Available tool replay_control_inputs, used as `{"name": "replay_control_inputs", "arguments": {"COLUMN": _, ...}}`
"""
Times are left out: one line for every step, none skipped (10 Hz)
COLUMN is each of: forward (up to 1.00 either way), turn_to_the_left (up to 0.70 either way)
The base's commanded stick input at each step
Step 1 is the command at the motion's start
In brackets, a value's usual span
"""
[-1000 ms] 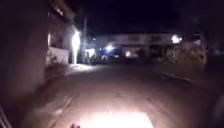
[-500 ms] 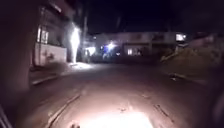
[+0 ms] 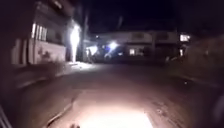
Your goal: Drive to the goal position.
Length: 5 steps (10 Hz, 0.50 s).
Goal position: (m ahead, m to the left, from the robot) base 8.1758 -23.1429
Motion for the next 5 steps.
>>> {"name": "replay_control_inputs", "arguments": {"forward": 1.0, "turn_to_the_left": -0.16}}
{"name": "replay_control_inputs", "arguments": {"forward": 1.0, "turn_to_the_left": -0.27}}
{"name": "replay_control_inputs", "arguments": {"forward": 1.0, "turn_to_the_left": -0.27}}
{"name": "replay_control_inputs", "arguments": {"forward": 1.0, "turn_to_the_left": -0.27}}
{"name": "replay_control_inputs", "arguments": {"forward": 1.0, "turn_to_the_left": -0.27}}
